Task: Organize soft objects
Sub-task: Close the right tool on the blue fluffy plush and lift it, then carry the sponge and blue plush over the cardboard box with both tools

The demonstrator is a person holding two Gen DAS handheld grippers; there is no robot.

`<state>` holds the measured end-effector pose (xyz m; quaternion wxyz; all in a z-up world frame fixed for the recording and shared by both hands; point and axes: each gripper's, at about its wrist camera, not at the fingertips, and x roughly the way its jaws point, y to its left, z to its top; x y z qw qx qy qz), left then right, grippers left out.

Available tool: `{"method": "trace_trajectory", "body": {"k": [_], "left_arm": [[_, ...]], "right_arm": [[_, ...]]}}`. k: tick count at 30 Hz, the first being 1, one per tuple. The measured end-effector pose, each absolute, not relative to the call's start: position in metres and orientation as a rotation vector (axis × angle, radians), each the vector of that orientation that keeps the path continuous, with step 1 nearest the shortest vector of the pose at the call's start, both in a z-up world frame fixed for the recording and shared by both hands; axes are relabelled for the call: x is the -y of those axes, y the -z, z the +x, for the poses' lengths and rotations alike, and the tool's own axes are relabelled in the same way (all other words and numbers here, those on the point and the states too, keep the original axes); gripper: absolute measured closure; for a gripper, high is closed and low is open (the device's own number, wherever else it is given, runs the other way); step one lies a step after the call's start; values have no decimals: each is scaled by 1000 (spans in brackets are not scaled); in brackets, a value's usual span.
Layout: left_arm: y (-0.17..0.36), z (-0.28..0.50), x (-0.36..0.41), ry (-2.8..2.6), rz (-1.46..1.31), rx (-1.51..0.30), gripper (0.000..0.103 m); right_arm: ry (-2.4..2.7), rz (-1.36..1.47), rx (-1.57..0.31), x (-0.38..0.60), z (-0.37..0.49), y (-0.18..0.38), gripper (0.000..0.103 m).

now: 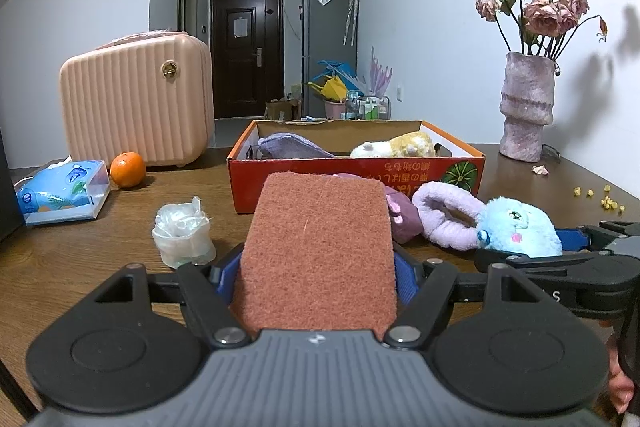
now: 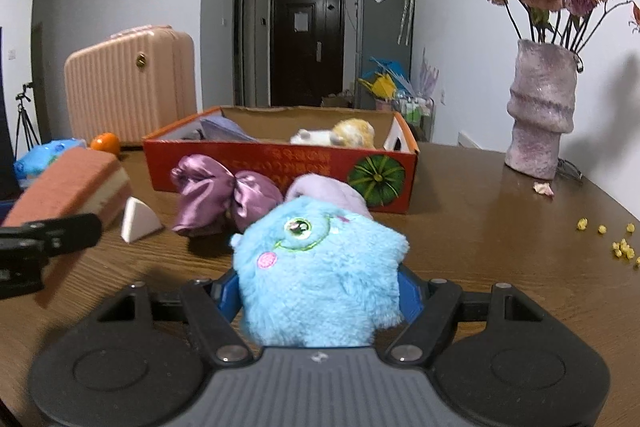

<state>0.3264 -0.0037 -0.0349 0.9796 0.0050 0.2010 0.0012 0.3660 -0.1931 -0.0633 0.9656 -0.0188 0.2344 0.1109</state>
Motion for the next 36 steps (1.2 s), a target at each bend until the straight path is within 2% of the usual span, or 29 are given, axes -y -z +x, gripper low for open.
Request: {"method": "trace_trajectory", "body": {"k": [23, 36], "left_arm": [[24, 318, -5, -10, -29, -355, 30], [13, 339, -12, -47, -44, -327, 30]], "right_arm": [[-242, -42, -330, 161, 343, 50, 30], [-218, -32, -215, 161, 360, 43, 30]]}}
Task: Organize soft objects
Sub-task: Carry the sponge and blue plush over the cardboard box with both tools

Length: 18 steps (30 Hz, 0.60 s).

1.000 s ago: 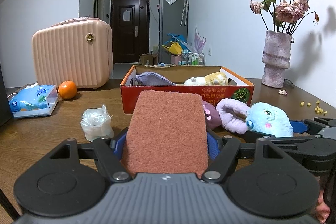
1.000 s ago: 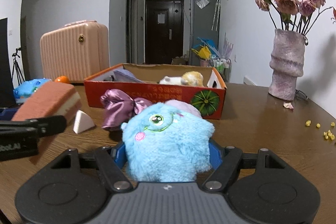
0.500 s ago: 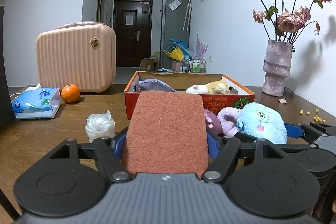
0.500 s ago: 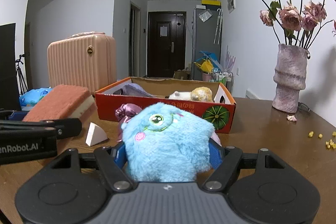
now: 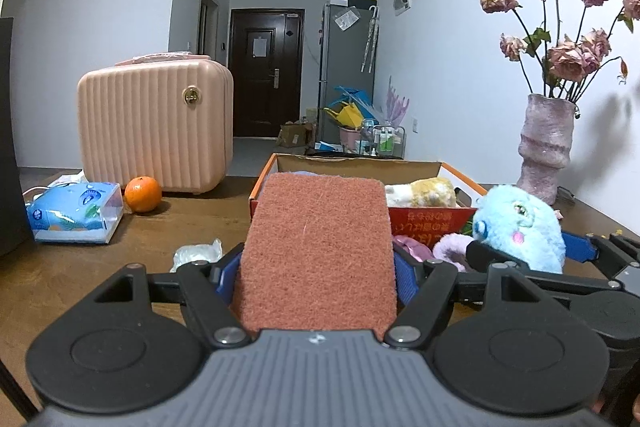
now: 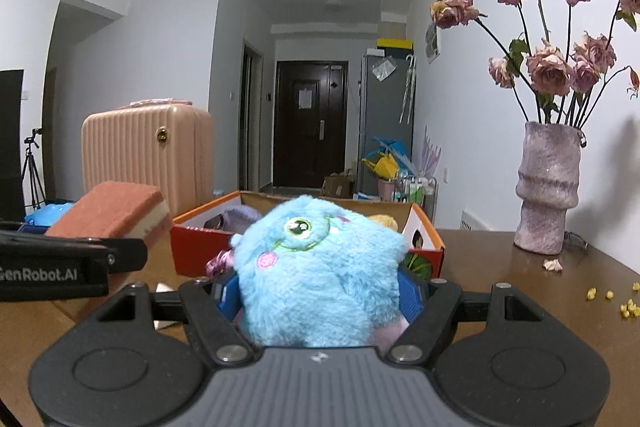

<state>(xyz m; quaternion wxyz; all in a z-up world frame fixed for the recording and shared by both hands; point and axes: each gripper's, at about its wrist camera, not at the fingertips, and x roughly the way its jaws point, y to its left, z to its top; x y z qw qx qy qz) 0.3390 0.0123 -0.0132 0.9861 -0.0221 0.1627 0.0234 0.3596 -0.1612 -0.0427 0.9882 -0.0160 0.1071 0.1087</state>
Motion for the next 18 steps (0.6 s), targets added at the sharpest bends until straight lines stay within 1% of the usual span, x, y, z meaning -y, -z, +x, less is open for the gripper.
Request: {"method": "trace_trajectory", "body": {"k": [18], "left_arm": [[6, 399, -9, -96, -81, -294, 30]], "right_arm": [[-186, -9, -163, 165, 413, 36, 30]]}}
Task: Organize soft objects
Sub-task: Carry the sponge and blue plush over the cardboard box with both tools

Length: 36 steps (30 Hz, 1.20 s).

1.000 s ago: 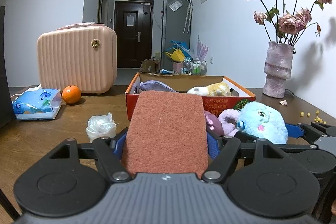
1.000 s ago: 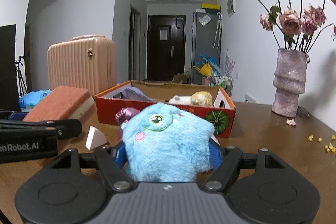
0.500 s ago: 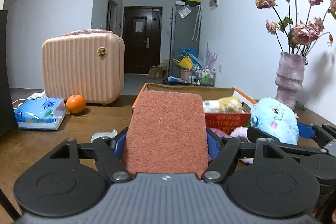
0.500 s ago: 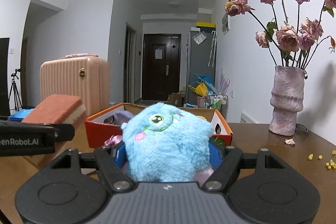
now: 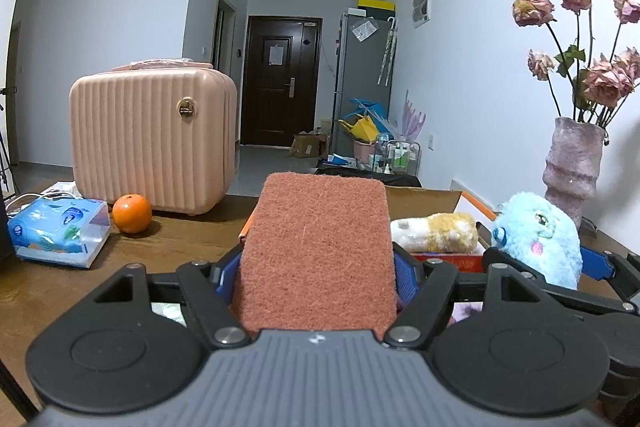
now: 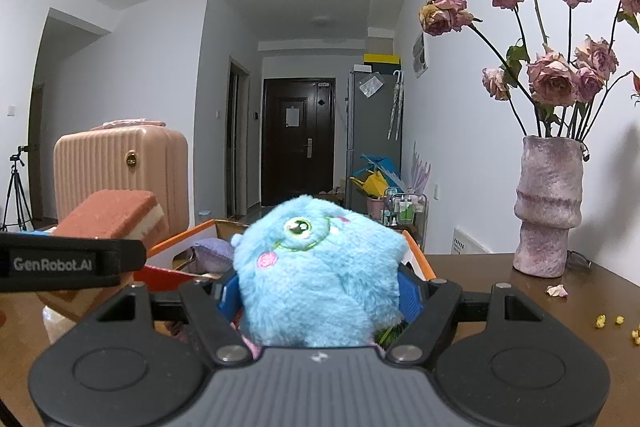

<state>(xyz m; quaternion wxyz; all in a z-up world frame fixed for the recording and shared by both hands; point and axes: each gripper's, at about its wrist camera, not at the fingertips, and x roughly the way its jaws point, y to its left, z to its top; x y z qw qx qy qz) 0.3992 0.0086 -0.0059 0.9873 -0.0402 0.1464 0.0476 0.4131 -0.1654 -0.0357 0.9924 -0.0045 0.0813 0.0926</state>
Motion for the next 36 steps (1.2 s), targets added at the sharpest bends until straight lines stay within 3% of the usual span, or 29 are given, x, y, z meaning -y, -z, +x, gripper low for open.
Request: {"method": "trace_trajectory", "body": {"k": [36], "left_arm": [[-6, 497, -7, -118, -121, -238, 30]], "right_arm": [[-162, -16, -114, 164, 503, 22, 30]]}}
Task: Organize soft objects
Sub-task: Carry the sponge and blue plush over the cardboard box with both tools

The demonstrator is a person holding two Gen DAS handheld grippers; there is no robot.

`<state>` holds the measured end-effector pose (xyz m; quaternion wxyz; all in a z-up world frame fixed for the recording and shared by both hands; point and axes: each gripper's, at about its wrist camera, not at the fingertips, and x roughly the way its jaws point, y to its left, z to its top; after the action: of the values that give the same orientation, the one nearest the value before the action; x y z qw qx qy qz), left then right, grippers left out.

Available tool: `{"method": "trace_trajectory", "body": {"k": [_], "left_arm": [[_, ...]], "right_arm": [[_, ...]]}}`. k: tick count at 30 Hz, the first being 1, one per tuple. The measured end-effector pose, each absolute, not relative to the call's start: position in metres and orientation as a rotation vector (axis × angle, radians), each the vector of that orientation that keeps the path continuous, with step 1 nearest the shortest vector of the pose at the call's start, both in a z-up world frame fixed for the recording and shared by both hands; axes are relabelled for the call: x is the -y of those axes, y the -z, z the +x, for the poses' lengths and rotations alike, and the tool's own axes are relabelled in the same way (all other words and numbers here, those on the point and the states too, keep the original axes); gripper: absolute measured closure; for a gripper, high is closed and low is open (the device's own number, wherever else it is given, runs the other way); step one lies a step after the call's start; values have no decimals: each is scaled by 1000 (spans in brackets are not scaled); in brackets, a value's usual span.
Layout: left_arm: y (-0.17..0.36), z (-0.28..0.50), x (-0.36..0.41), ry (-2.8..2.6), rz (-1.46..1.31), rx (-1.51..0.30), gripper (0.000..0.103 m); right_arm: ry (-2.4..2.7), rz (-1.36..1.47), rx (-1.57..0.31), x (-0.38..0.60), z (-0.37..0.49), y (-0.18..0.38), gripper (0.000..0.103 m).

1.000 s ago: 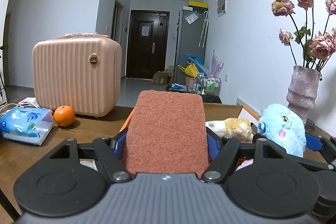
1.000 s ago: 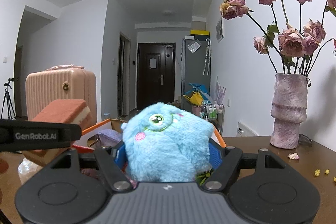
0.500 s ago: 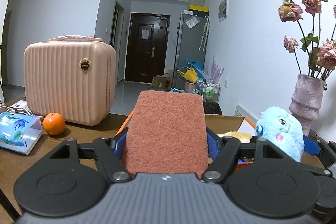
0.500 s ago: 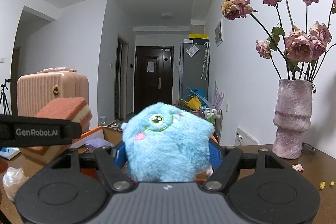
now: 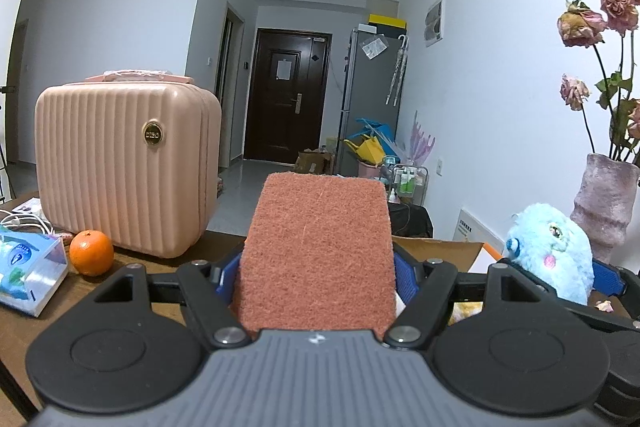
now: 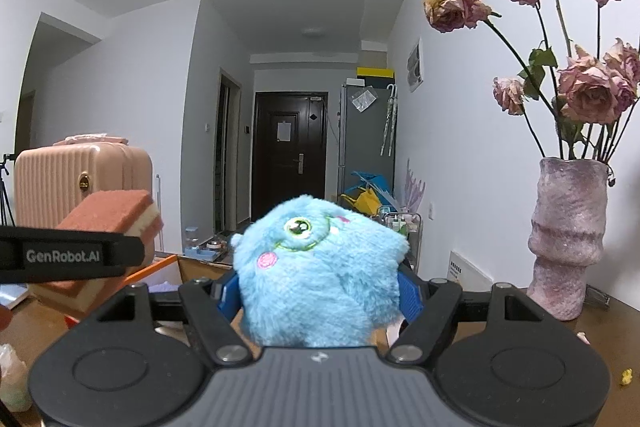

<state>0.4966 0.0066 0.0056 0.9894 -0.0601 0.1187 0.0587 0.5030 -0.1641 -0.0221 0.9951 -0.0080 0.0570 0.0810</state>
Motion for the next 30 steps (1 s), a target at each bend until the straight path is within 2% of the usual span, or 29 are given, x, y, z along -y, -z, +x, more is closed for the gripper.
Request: {"method": "trace_trajectory", "body": {"k": [12, 30], "left_arm": [[-7, 531, -8, -121, -129, -236, 30], [-1, 580, -9, -118, -135, -299, 30]], "right_arm": [[-179, -53, -136, 158, 541, 15, 30], [-177, -105, -285, 148, 592, 14, 30]]}}
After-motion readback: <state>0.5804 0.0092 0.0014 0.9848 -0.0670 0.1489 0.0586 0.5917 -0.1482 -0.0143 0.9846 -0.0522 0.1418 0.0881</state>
